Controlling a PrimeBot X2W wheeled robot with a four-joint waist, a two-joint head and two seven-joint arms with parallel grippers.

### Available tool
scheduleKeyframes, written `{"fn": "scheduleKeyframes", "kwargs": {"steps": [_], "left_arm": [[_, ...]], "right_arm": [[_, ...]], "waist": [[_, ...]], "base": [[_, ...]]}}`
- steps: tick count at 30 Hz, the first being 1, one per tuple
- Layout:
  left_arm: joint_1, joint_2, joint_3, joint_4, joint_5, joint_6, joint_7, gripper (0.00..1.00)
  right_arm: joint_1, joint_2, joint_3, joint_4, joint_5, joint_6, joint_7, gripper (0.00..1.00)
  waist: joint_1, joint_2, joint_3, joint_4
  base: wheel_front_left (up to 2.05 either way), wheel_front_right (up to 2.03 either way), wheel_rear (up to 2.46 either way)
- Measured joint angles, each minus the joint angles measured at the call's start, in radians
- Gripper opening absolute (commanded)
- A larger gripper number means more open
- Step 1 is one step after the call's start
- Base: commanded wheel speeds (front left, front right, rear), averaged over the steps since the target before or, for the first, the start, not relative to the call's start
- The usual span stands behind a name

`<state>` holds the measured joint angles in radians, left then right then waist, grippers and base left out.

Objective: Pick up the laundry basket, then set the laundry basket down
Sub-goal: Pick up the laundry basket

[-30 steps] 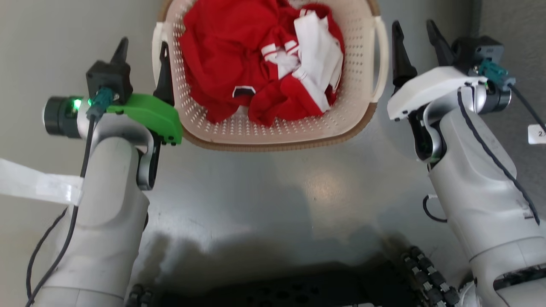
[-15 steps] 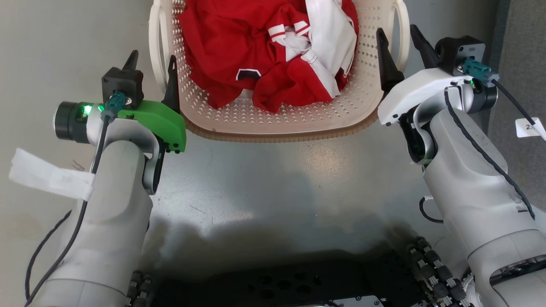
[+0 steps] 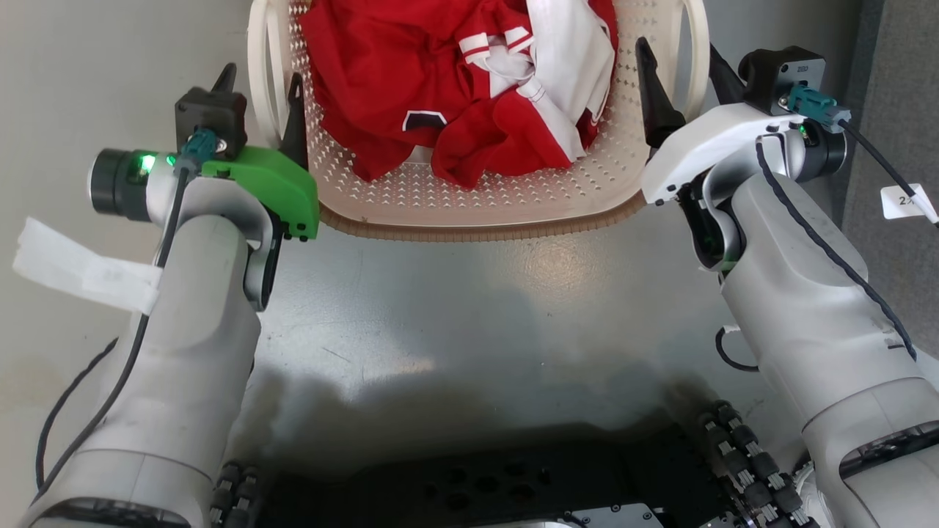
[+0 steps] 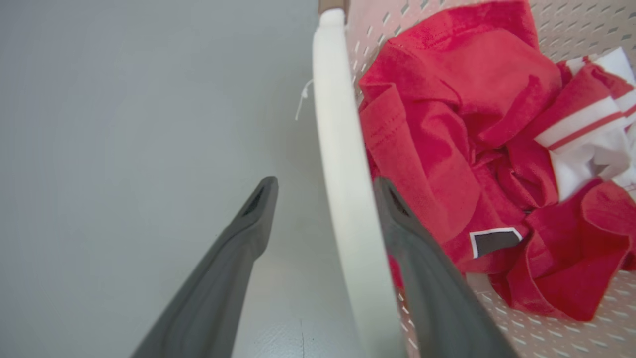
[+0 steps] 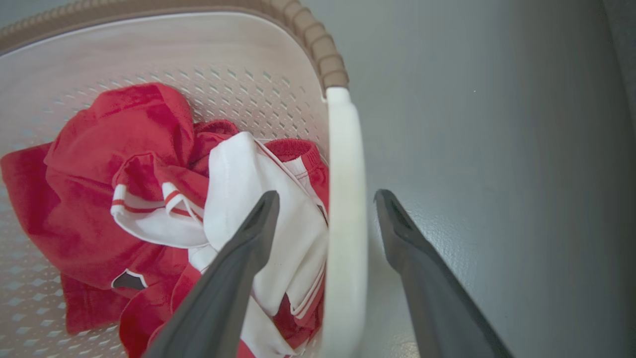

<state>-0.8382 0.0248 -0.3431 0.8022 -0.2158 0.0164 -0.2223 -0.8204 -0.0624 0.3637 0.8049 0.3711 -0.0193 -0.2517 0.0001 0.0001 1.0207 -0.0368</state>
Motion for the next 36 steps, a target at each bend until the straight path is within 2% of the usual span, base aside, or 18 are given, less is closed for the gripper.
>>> {"fn": "scheduleKeyframes", "kwargs": {"steps": [5,7,8,9,10,11,13,14,15,16,36], "left_arm": [[-0.027,-0.001,-0.021,0.020,-0.003,-0.004,-0.009,1.00],[-0.033,-0.001,-0.030,0.031,-0.011,-0.006,-0.009,1.00],[-0.035,-0.001,-0.035,0.034,-0.012,-0.006,-0.009,1.00],[-0.037,-0.001,-0.040,0.039,-0.015,-0.006,-0.009,0.80],[-0.040,-0.001,-0.044,0.044,-0.020,-0.006,-0.009,0.56],[-0.041,-0.001,-0.046,0.049,-0.024,-0.006,-0.009,0.44],[-0.042,-0.002,-0.049,0.054,-0.027,-0.006,-0.011,0.16],[-0.043,-0.004,-0.052,0.057,-0.028,-0.007,-0.017,0.00],[-0.043,-0.007,-0.054,0.059,-0.029,-0.007,-0.018,0.00],[-0.046,-0.016,-0.055,0.063,-0.051,-0.006,-0.020,0.00],[-0.038,-0.017,-0.095,0.153,-0.151,0.010,-0.027,0.00]], "right_arm": [[-0.018,0.000,0.017,0.009,0.009,-0.001,0.000,0.98],[-0.022,0.000,0.024,0.013,0.011,-0.001,0.000,0.86],[-0.023,0.000,0.027,0.015,0.014,-0.001,0.000,0.76],[-0.026,0.000,0.030,0.020,0.019,-0.001,0.000,0.65],[-0.029,-0.001,0.033,0.024,0.021,-0.001,0.000,0.48],[-0.032,-0.001,0.035,0.027,0.026,-0.002,0.000,0.45],[-0.033,-0.001,0.037,0.030,0.030,-0.008,0.000,0.31],[-0.034,-0.001,0.040,0.037,0.036,-0.010,0.000,0.19],[-0.035,-0.001,0.043,0.044,0.039,-0.012,0.000,0.03],[-0.035,0.007,0.057,0.061,0.042,-0.026,-0.004,0.00],[-0.044,0.015,0.116,0.128,0.109,-0.026,-0.002,0.00]], "waist": [[0.0000,0.0000,0.008,-0.001],[0.0000,0.0000,0.011,-0.001],[-0.0001,-0.0001,0.012,-0.001],[0.0000,0.0000,0.013,-0.001],[0.0000,0.0000,0.014,-0.001],[-0.0001,0.0000,0.015,-0.001],[0.0000,0.0000,0.015,-0.001],[0.0000,0.0000,0.015,-0.001],[-0.0001,0.0000,0.016,-0.001],[-0.0001,0.0000,0.015,0.000],[0.0000,0.0000,-0.082,-0.009]], "base": [[0.00,0.00,0.00],[0.00,0.00,0.00],[0.00,0.00,0.00],[0.00,0.00,0.00],[0.00,0.00,0.00],[0.00,0.00,0.00],[0.00,0.00,0.00],[0.00,0.00,0.00],[0.00,0.00,0.00],[0.00,0.00,0.00],[0.00,0.00,0.00]]}}
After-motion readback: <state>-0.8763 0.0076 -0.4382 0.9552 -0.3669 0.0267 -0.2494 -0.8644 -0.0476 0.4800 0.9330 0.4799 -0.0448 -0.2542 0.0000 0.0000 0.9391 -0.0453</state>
